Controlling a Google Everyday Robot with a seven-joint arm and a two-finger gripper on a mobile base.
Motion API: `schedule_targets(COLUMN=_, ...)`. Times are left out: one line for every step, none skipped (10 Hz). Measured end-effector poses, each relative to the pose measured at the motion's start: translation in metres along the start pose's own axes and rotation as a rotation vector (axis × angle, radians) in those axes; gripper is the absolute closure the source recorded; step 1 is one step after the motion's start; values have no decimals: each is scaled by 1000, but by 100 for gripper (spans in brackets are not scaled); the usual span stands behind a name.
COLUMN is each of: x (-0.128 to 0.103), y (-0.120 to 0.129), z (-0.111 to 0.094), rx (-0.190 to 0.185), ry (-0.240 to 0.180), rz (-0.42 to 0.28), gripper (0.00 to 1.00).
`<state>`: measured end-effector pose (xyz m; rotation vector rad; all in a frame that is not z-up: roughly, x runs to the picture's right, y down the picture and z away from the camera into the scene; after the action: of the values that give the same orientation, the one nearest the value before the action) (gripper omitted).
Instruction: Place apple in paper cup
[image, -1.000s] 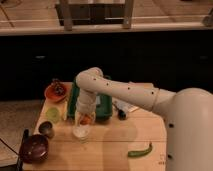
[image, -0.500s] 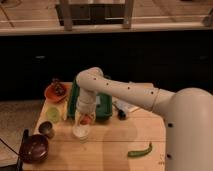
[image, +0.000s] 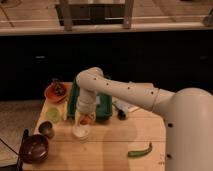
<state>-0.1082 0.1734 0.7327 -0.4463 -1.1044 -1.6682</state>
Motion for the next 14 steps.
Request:
schedule_targets(x=0, y=0, z=0, rx=0, ry=0, rz=0, gripper=73)
schedule_targets(x=0, y=0, z=-1, rx=-1, ry=0, rz=0, gripper=73)
schedule_targets(x=0, y=0, z=-1, rx=-1, ry=-1, rz=0, gripper=73)
schedule_targets(x=0, y=1, z=-1, rx=1, ry=-5, rz=-1, gripper=73)
schedule_targets(x=1, y=2, z=-1, rx=1, ry=-9, rz=-1, gripper=69)
schedule_targets(x=1, y=2, z=-1, rx=2, ry=-10, rz=-1, gripper=67)
schedule_targets(x=1, y=2, z=-1, rx=2, ry=-10, rz=-1, gripper=67)
schedule_targets(x=1, y=2, z=-1, rx=1, ry=-10, rz=-1, gripper=67)
schedule_targets(x=1, y=2, z=-1, rx=1, ry=-10, rz=-1, gripper=66)
schedule_targets(x=1, y=2, z=-1, rx=1, ry=-10, rz=-1, gripper=62)
schedule_targets(x=1, y=2, z=-1, rx=1, ry=-10, rz=-1, gripper=60)
schedule_targets(x=1, y=2, z=-1, rx=1, ry=-10, rz=-1, gripper=64)
schedule_targets(x=1, y=2, z=-1, rx=1, ry=-10, rz=-1, gripper=67)
schedule_targets(x=1, y=2, z=-1, rx=1, ry=-10, rz=-1, gripper=65)
